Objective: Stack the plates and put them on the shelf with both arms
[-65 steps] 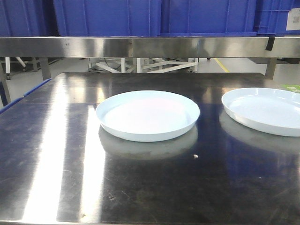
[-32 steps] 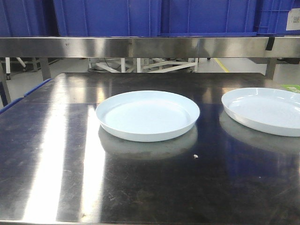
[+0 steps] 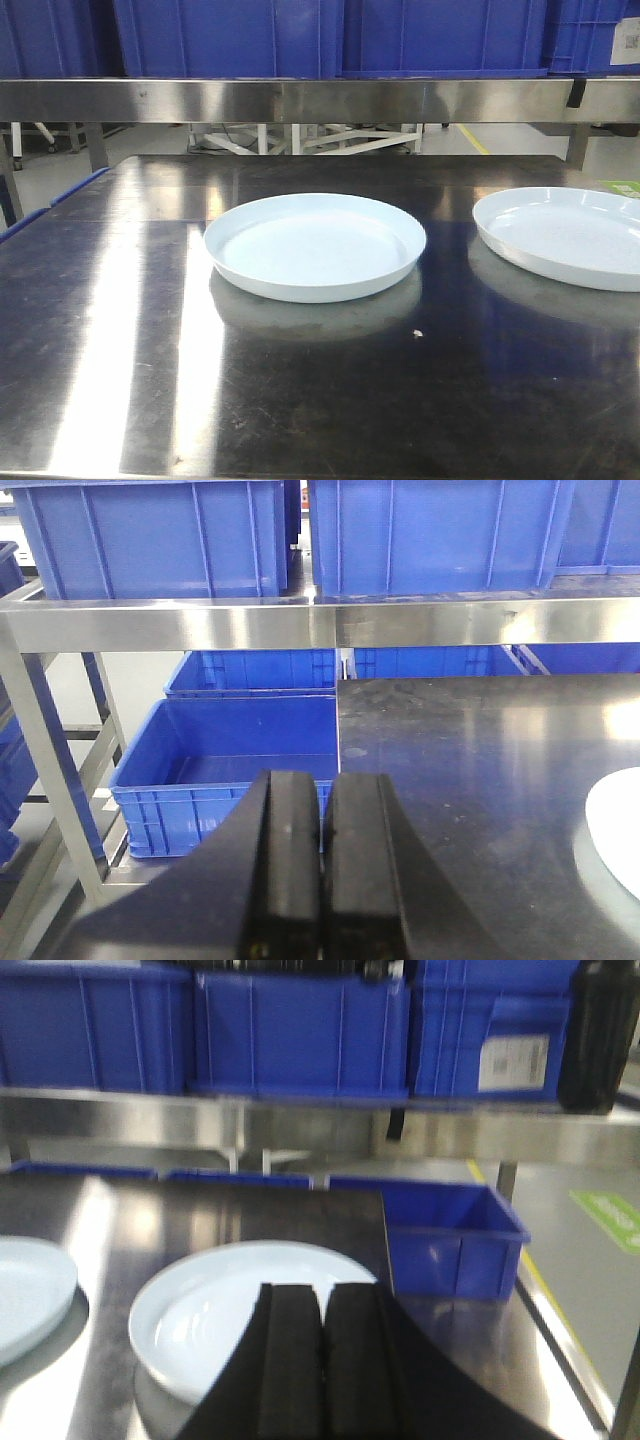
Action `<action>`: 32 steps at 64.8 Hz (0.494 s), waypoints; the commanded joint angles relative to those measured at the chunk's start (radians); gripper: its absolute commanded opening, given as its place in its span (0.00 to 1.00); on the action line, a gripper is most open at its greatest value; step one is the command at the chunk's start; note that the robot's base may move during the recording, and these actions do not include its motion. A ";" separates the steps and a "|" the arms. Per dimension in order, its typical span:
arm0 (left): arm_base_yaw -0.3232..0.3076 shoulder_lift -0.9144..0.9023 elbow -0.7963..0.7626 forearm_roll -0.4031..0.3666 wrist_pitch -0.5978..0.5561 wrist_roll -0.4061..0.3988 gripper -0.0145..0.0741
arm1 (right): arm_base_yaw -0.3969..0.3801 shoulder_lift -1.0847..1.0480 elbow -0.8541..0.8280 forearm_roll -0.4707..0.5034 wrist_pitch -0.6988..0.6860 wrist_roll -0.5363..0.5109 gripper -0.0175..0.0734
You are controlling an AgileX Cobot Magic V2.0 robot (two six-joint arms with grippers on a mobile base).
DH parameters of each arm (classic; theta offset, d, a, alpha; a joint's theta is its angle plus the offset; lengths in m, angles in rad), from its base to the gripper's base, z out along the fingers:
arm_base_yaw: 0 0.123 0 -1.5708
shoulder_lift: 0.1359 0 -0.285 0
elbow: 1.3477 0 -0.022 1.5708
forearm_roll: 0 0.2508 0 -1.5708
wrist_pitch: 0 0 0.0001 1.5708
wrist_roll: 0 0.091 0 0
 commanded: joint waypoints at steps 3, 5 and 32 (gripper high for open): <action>0.001 0.005 -0.027 -0.009 -0.081 -0.009 0.26 | -0.004 -0.018 0.000 0.016 -0.163 0.032 0.24; 0.001 0.005 -0.027 -0.009 -0.081 -0.009 0.26 | -0.004 -0.018 0.000 0.035 -0.174 0.059 0.24; 0.001 0.005 -0.027 -0.009 -0.081 -0.009 0.26 | -0.004 0.339 -0.276 0.067 0.254 0.091 0.24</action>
